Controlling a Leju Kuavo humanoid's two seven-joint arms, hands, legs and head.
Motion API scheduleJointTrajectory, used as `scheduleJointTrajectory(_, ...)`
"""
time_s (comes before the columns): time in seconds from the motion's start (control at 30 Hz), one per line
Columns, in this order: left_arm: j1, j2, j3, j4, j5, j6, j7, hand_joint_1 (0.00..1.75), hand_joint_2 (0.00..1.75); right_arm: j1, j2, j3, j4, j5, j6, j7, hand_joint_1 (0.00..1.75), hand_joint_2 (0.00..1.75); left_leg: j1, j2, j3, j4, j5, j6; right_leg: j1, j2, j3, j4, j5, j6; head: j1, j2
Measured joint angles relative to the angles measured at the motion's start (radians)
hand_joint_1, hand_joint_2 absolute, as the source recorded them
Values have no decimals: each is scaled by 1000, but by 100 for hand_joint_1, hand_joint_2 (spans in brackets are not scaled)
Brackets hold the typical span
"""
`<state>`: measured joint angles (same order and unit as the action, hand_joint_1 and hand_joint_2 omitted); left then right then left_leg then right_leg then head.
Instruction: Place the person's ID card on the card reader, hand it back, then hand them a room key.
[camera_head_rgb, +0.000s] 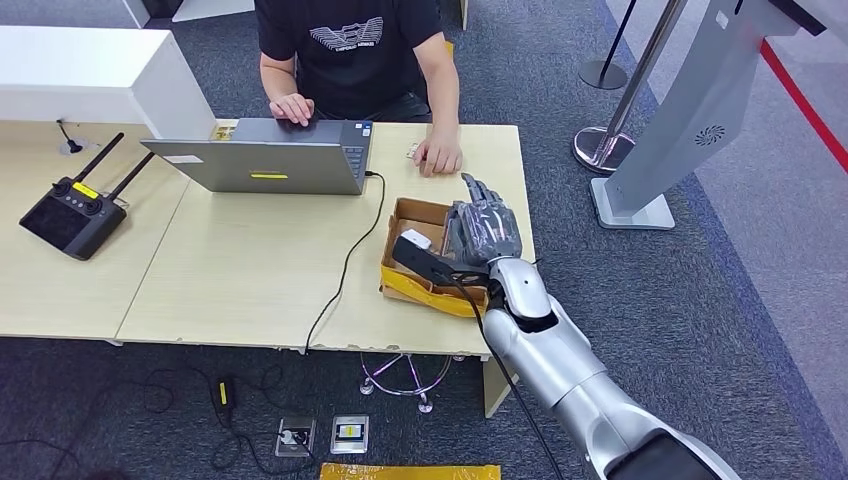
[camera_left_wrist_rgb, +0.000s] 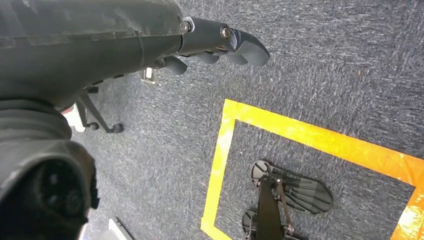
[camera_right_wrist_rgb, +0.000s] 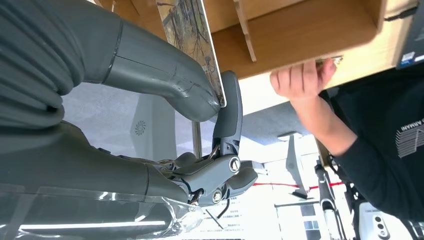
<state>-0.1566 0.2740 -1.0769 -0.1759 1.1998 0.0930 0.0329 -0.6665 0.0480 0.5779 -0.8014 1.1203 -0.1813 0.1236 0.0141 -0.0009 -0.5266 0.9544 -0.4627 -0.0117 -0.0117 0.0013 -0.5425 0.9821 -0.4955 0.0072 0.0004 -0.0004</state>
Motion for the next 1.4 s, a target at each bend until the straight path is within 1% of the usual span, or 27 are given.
scheduleJointTrajectory(0.33, 0, 1, -6, 0, 0, -1, -7, 0, 0, -8, -13, -1, -63, -25, -4, 4, 175, 175, 0, 0, 0, 0, 0, 0, 0, 0, 0, 0, 0, 0, 0, 0)
scheduleJointTrajectory(0.6, 0, 2, -13, 0, 0, -2, -9, 0, 0, -67, -26, -8, -88, -18, -10, -1, 175, 175, 0, 0, 0, 0, 0, 0, 0, 0, 0, 0, 0, 0, 0, 0)
scheduleJointTrajectory(0.9, 0, 3, -24, 0, 0, -2, -10, 0, 0, -128, -30, -9, -73, -4, -30, -10, 175, 175, 0, 0, 0, 0, 0, 0, 0, 0, 0, 0, 0, 0, 0, 0)
scheduleJointTrajectory(1.4, 0, 3, -26, 0, -2, -1, -13, 0, 0, -157, -29, -9, -33, 10, -39, -10, 175, 175, 0, 0, 0, 0, 0, 0, 0, 0, 0, 0, 0, 0, 0, 0)
